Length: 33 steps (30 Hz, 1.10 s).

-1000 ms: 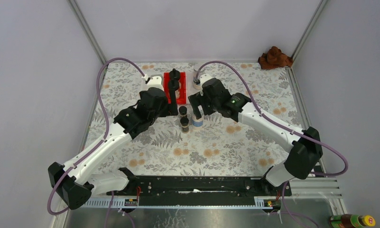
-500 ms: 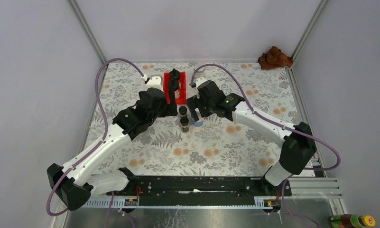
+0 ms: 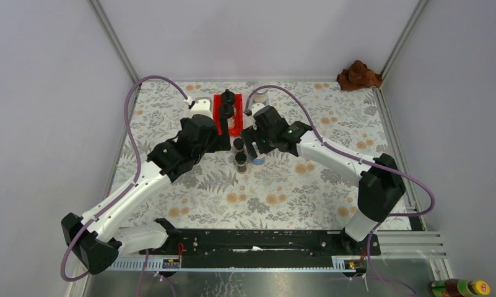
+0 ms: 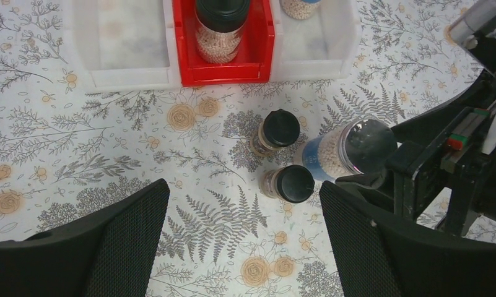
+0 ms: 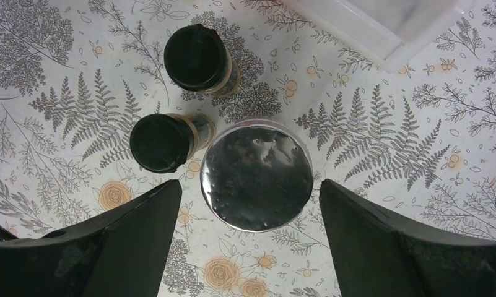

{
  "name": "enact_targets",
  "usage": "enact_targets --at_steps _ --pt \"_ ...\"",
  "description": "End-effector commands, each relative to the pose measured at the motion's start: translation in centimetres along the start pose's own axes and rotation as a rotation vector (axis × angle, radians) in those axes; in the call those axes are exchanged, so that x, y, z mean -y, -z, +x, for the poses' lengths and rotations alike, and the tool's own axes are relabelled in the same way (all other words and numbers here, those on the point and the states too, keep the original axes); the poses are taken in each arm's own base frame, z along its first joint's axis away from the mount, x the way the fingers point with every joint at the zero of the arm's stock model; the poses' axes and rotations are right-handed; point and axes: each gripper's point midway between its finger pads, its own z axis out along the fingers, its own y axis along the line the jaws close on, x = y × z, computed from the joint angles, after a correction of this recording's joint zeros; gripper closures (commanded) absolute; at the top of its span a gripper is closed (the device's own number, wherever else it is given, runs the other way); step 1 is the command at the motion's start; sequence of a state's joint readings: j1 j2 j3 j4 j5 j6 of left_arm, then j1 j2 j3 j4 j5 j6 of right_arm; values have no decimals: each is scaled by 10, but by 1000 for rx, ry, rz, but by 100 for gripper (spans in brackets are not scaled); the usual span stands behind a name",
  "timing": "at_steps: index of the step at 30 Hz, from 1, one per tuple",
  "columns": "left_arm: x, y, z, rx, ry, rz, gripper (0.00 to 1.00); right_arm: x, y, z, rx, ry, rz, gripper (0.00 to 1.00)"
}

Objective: Organize the condiment bottles
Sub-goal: Pick up the bottle from the center of the board.

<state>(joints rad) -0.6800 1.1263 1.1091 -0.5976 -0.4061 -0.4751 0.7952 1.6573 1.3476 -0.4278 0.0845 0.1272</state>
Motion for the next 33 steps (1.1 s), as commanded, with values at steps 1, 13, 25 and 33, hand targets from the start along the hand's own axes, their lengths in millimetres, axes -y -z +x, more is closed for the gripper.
enact_targets --at_steps 1,13,25,33 --pt "-1 -2 -4 30 -23 -7 4 -12 2 -25 64 22 -34 13" --pt "-2 -5 -6 36 -35 -13 4 -8 -4 -24 40 49 -11 53" --pt "-1 -5 -12 45 -34 -13 4 1 6 -32 60 52 36 100" --pt "-2 -3 -14 54 -29 -15 4 2 24 -58 105 66 52 100"
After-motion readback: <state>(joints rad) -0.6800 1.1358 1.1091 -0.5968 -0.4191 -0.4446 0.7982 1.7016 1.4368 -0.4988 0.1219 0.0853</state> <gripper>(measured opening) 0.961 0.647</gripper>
